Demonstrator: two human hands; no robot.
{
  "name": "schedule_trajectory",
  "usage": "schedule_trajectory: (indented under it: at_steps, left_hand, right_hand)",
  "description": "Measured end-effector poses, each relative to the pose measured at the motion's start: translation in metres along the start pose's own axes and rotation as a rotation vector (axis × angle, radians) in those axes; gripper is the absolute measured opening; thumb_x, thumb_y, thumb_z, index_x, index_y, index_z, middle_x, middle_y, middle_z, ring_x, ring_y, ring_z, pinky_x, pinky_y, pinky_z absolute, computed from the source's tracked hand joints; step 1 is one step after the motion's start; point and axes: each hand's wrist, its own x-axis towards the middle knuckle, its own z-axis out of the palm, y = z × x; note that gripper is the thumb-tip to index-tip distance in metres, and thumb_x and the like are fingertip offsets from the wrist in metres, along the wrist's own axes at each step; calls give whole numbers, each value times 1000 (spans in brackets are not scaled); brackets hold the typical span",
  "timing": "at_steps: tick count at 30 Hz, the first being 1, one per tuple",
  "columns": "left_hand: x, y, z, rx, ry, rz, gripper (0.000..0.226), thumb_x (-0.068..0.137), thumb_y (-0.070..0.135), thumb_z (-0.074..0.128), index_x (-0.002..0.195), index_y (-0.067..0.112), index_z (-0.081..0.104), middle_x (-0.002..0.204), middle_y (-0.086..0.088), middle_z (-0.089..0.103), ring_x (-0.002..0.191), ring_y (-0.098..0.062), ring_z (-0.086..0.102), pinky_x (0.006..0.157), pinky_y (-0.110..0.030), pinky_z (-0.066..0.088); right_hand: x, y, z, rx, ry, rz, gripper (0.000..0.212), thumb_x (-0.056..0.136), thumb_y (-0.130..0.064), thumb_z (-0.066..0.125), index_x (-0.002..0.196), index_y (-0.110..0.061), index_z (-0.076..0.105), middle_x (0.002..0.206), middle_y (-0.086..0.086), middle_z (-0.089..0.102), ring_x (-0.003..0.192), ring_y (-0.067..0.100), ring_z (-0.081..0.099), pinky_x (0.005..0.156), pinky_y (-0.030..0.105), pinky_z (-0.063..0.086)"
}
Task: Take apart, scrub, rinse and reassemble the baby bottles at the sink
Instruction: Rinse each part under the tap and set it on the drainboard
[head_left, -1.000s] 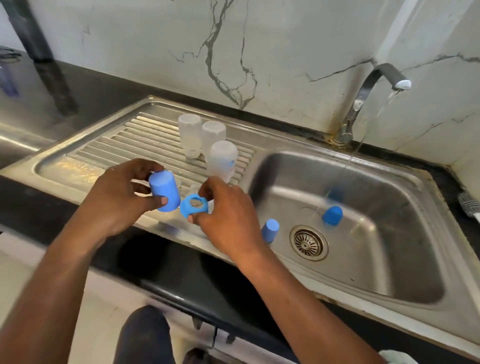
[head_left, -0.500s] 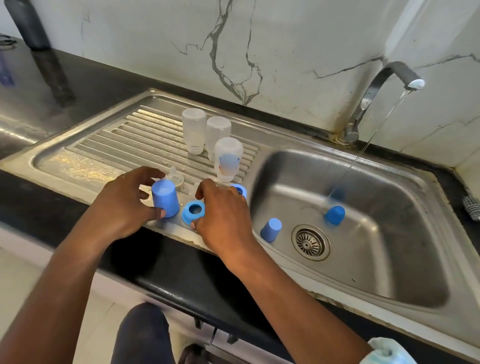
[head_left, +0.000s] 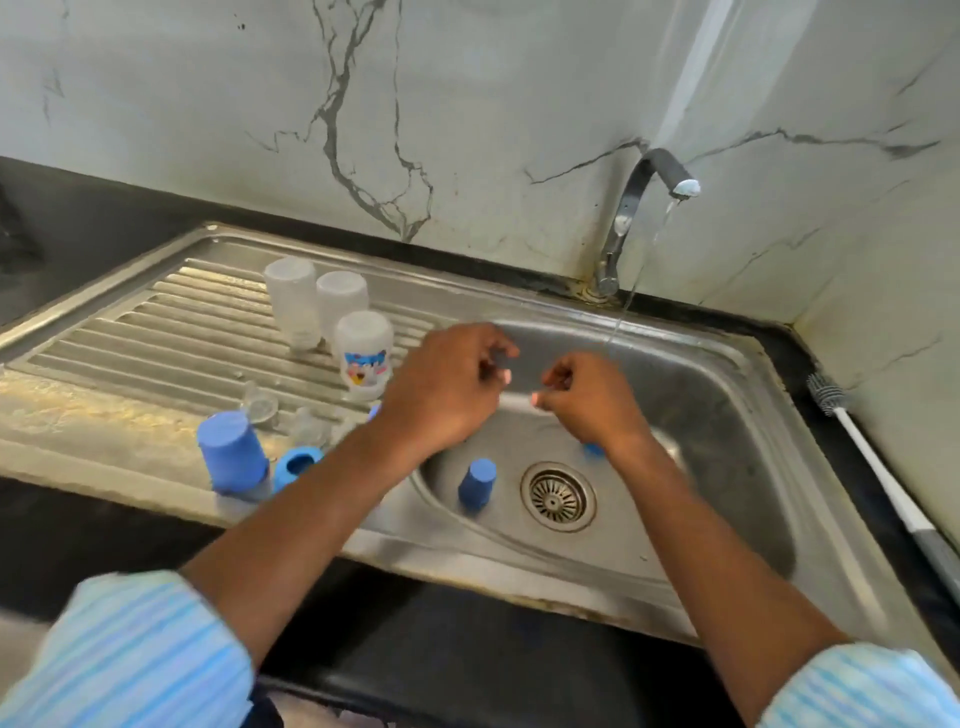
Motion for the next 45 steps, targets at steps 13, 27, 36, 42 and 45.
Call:
schedule_trajectory:
  at_steps: [13, 27, 36, 42, 45]
  left_hand:
    - [74, -64, 116, 5, -131, -449, 37, 89, 10, 52, 121, 22, 65, 123, -6, 66, 110, -29, 62, 92, -35, 49]
    - [105, -43, 217, -534, -372, -378, 59, 92, 18, 69, 145, 11, 44, 132, -6, 57, 116, -20, 58, 98, -35, 49]
    - [122, -43, 218, -714, -174, -308, 27, 90, 16, 71, 117, 18, 70, 98, 2, 75, 93, -15, 70, 83, -29, 58]
    - [132, -32, 214, -749, -128, -328, 38, 89, 13, 72, 126, 13, 64, 110, -3, 71, 98, -15, 68, 86, -28, 56]
    - [129, -30, 214, -760, -134, -293, 26, 88, 8, 71, 113, 14, 70, 99, -2, 74, 93, -17, 71, 76, -21, 55]
  right_hand:
    - [35, 33, 98, -253, -610, -23, 59, 82, -21, 77, 136, -17, 55, 134, 11, 57, 118, 30, 58, 98, 39, 49]
    - [85, 149, 33, 987, -46, 567, 19, 99, -13, 50, 114, -8, 61, 102, 16, 68, 83, 27, 67, 67, 33, 55]
    - [93, 126, 23, 856, 88, 353, 20, 91, -33, 70, 99, -15, 68, 89, 5, 71, 79, 16, 69, 61, 22, 58]
    - [98, 117, 7, 901, 233, 478, 24, 103, -34, 49, 100, -12, 57, 85, 8, 66, 74, 24, 70, 58, 27, 59]
    - [95, 109, 8, 791, 166, 383, 23, 96, -42, 60, 84, -22, 59, 85, 1, 65, 84, 21, 69, 62, 28, 59]
